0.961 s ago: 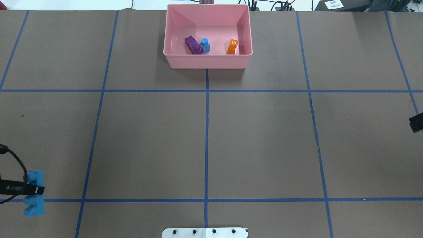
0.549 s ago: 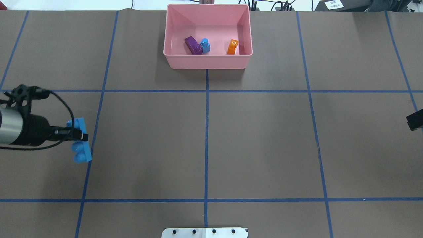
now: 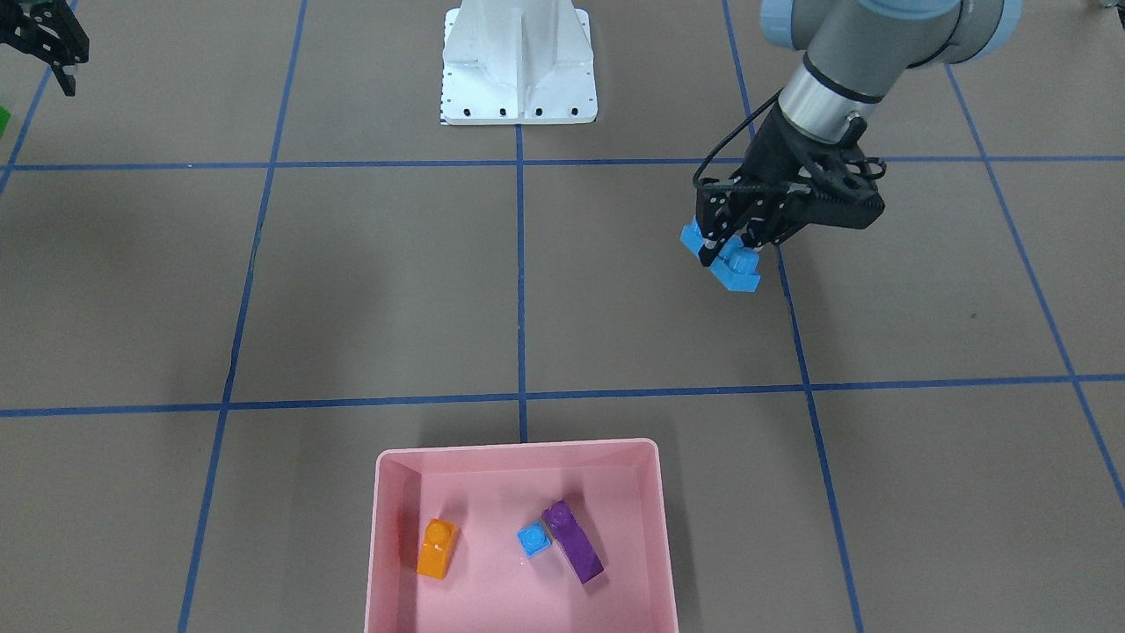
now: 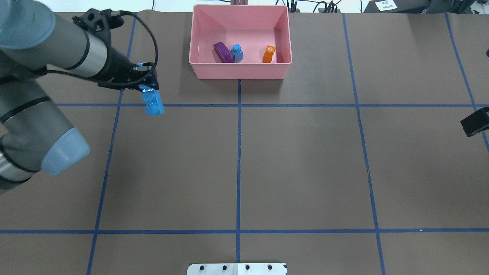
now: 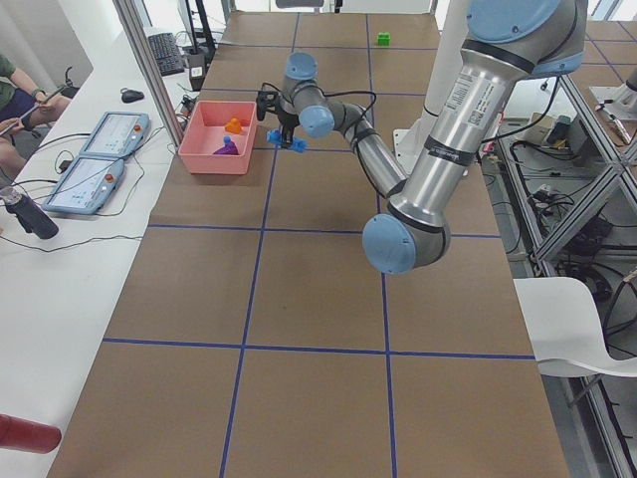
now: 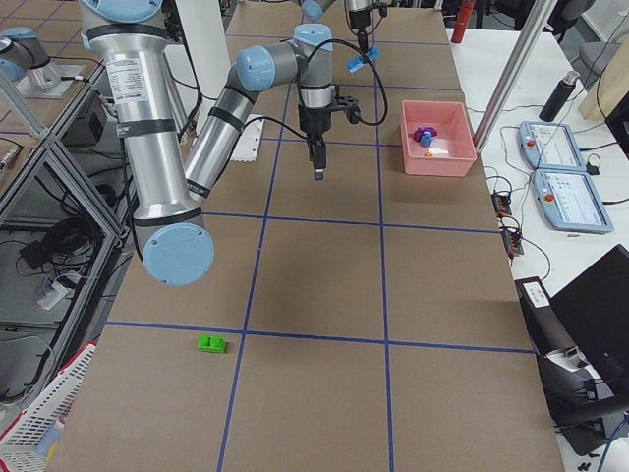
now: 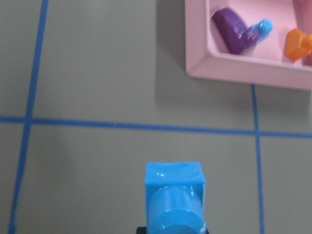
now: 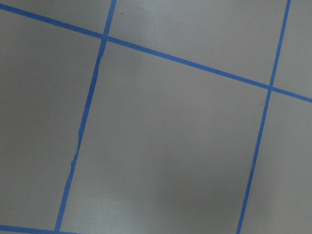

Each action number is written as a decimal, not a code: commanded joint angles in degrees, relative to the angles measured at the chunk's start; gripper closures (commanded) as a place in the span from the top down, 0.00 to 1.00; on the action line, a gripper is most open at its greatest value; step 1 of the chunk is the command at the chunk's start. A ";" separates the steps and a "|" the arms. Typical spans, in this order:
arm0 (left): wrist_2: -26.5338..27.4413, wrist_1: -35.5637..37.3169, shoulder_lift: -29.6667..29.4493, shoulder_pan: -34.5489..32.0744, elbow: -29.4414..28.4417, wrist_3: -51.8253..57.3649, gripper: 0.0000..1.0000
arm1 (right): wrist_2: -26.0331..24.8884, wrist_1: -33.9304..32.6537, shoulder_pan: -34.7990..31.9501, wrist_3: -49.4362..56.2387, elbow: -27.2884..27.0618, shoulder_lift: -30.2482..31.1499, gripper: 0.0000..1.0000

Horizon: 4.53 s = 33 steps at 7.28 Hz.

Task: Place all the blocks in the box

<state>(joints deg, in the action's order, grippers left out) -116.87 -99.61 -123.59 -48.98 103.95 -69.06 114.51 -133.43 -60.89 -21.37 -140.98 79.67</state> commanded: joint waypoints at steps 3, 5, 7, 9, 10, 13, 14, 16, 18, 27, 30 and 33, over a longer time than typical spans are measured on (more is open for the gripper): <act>0.67 -0.58 -32.19 -4.36 -39.44 -3.45 0.00 | 5.89 8.34 -7.56 10.36 11.31 0.05 1.00; 5.22 -7.06 -37.42 -4.46 -51.62 -3.45 0.00 | 7.47 11.60 -10.99 17.12 17.46 0.75 1.00; 7.87 -12.77 -38.22 -4.20 -59.26 -3.10 0.00 | 10.11 17.12 -14.95 23.55 22.40 4.59 1.00; 9.45 -14.21 -38.48 -2.71 -62.45 -3.01 0.00 | 10.29 25.63 -17.15 26.10 22.42 13.80 1.00; 10.16 -14.21 -38.48 -1.92 -62.46 -3.19 0.00 | 12.55 27.50 -18.20 26.81 22.24 16.46 1.00; 9.73 -13.69 -36.83 -1.04 -60.37 2.24 1.00 | 13.02 27.61 -19.44 29.11 21.89 20.69 1.00; 9.81 -12.46 -32.03 -1.03 -53.39 5.83 1.00 | 13.10 27.61 -19.62 28.84 21.80 22.44 1.00; 6.85 -3.10 -18.50 -1.55 -34.77 17.47 1.00 | 13.89 29.00 -20.05 29.19 21.71 27.18 1.00; 6.04 3.97 -8.30 -3.74 -21.74 31.90 1.00 | 15.20 42.92 -20.85 27.88 23.37 38.40 1.00; -6.45 3.46 13.55 -19.23 -8.68 60.27 1.00 | 13.98 75.01 0.68 3.44 40.22 49.27 1.00; -6.18 3.46 13.55 -19.23 -8.41 60.27 1.00 | 14.77 80.26 3.92 3.35 43.77 49.18 1.00; -6.18 3.46 13.64 -19.23 -7.97 60.27 1.00 | 15.47 80.61 5.08 2.92 43.77 49.18 0.93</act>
<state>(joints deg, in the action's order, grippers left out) -123.05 -96.15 -109.98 -68.20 95.73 -8.79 129.43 -53.09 -56.25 -18.27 -97.24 128.85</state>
